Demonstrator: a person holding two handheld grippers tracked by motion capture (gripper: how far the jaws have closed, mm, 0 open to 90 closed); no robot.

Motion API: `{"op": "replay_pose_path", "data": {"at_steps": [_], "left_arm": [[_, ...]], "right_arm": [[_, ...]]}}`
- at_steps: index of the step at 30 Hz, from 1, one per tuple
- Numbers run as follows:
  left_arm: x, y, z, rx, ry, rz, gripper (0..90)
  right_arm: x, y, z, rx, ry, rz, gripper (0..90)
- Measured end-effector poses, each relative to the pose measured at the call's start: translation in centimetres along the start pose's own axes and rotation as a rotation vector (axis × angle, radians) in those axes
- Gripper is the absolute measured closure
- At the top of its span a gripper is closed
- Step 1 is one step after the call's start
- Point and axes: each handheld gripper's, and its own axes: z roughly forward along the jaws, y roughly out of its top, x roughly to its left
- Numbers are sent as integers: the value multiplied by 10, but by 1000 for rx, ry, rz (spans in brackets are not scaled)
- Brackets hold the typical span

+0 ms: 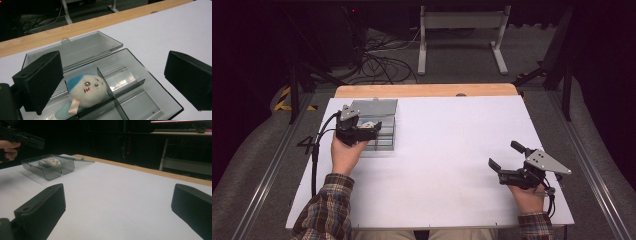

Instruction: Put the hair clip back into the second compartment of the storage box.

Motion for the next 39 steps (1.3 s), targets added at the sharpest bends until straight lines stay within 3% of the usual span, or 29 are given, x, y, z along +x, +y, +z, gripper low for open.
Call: {"op": "replay_pose_path", "data": {"at_steps": [23, 34, 39], "left_arm": [[-13, -8, -14, -76, -18, 16, 3], [-17, -15, -18, -97, -39, 12, 2], [-21, -17, -21, -98, -65, 32, 1]], "right_arm": [[-1, 0, 0, 13, 3, 4, 0], [-1, -1, 1, 13, 14, 11, 0], [-1, -1, 2, 11, 16, 14, 0]]}}
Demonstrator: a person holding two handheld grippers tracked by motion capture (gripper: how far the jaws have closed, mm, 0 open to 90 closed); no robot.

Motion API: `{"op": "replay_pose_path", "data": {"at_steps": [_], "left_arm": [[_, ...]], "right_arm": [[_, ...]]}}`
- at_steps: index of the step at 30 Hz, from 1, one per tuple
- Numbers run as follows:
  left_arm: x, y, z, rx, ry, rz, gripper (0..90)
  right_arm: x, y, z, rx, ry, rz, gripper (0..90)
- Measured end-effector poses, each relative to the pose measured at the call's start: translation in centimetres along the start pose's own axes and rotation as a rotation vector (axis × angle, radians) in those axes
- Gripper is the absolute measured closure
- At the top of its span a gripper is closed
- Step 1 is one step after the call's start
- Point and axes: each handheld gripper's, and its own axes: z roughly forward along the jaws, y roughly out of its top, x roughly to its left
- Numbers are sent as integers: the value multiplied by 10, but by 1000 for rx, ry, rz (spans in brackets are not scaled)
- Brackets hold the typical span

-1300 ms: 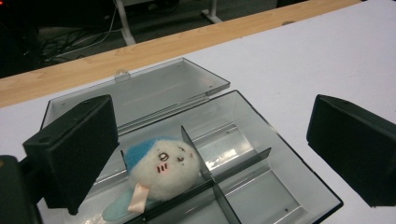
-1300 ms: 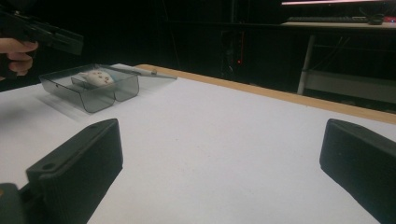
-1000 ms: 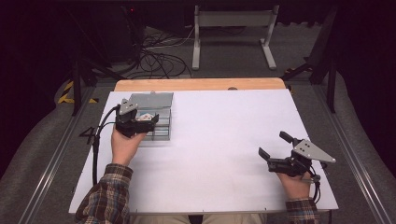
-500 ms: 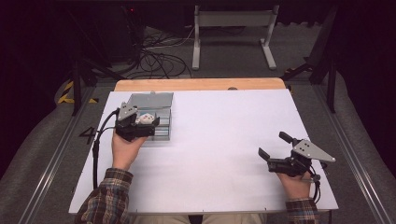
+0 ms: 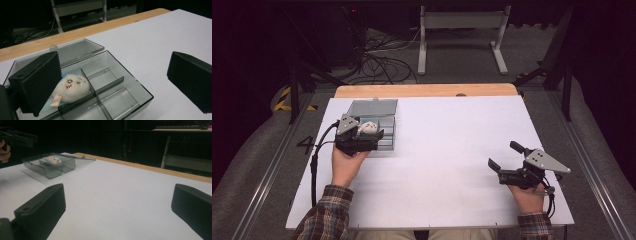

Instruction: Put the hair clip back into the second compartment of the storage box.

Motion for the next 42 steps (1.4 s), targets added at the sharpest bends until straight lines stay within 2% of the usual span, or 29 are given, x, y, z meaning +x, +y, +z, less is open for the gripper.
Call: {"op": "replay_pose_path", "data": {"at_steps": [6, 17, 27, 42], "left_arm": [[-5, -3, -4, -26, -18, -6, 1], [-12, -7, -14, -55, -44, 7, 1], [-14, -9, -23, -81, -55, 11, 1], [-16, -16, -35, -138, -73, -7, 1]], "right_arm": [[0, 0, 0, -1, -3, -7, 0], [2, 0, 0, -6, -8, -13, 0], [2, 0, 0, -17, -14, -12, 0], [2, -1, 0, -20, -21, -10, 0]]}}
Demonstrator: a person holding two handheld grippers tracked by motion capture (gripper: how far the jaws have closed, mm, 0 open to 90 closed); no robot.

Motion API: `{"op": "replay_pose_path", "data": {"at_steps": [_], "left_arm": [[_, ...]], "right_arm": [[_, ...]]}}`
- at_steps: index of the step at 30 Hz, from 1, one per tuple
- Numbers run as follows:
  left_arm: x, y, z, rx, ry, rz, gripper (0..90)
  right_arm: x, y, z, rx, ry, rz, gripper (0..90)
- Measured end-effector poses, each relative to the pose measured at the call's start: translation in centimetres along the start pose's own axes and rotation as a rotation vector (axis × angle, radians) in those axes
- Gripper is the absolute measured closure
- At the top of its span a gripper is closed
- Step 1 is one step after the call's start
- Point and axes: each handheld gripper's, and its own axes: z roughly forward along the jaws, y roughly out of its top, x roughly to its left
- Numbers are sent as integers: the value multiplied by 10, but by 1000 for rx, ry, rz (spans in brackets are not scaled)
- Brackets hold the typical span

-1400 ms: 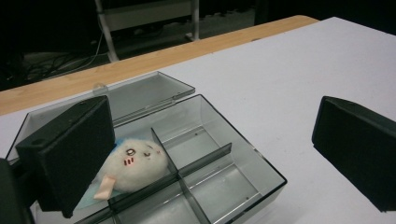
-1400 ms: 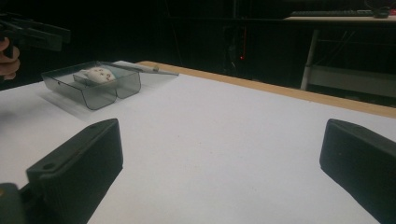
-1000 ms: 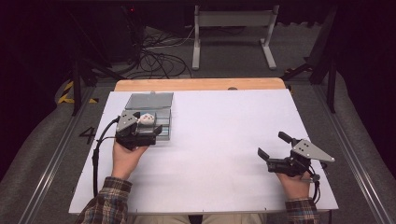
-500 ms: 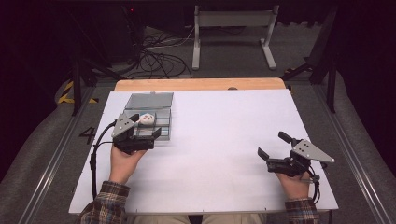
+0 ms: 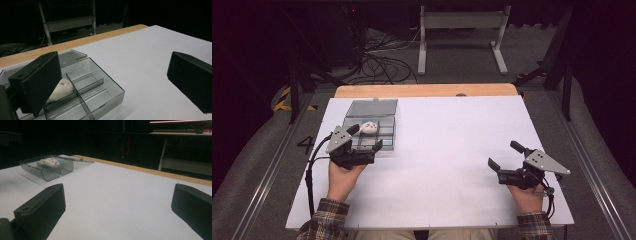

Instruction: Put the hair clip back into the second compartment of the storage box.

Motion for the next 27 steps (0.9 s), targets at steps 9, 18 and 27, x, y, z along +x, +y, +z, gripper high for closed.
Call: {"op": "replay_pose_path", "data": {"at_steps": [9, 18, 27], "left_arm": [[-3, -4, -7, -11, -13, -8, 1], [-4, -9, -14, -48, -13, 3, 1], [-2, -13, -21, -49, 0, -1, 1]], "right_arm": [[0, 0, -1, -7, -2, 5, 0], [-2, 0, -3, -25, 0, 24, 0], [-3, 0, -5, -33, -2, 27, 0]]}}
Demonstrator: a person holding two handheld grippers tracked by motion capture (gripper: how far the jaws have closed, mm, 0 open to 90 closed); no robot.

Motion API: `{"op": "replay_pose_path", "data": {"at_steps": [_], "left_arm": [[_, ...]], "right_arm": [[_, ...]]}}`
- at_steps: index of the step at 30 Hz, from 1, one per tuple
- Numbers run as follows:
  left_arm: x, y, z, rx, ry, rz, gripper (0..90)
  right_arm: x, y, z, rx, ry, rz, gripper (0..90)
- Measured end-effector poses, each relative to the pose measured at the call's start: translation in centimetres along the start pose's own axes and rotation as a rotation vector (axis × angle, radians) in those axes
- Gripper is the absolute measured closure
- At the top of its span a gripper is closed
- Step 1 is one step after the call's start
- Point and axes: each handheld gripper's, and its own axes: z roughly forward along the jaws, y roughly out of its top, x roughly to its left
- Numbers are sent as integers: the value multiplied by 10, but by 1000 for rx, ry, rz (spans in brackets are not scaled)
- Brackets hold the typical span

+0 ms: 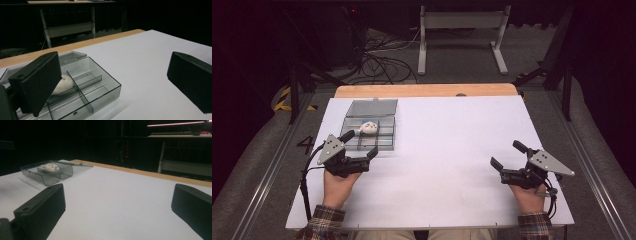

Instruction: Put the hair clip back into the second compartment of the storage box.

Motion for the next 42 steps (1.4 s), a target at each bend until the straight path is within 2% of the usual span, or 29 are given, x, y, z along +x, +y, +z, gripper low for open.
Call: {"op": "replay_pose_path", "data": {"at_steps": [10, 18, 24, 27, 33, 38, 42], "left_arm": [[0, -4, -6, -22, -12, -2, 1], [2, -9, -12, -29, -16, 2, 1], [2, -11, -15, -43, -22, -11, 1], [3, -13, -17, -38, -19, -1, 1], [5, -15, -23, -47, -18, -22, 1], [7, -17, -26, -45, -14, -22, 1], [7, -19, -27, -42, -34, -21, 1]], "right_arm": [[-4, -1, -3, -25, 6, 42, 0], [-5, -1, -4, -28, 0, 36, 0], [-5, 0, -4, -27, 5, 44, 0], [-5, 0, -4, -27, 7, 46, 0], [-5, 0, -3, -23, 7, 41, 0], [-5, 0, -4, -24, 6, 38, 0], [-4, 0, -4, -28, 9, 35, 0]]}}
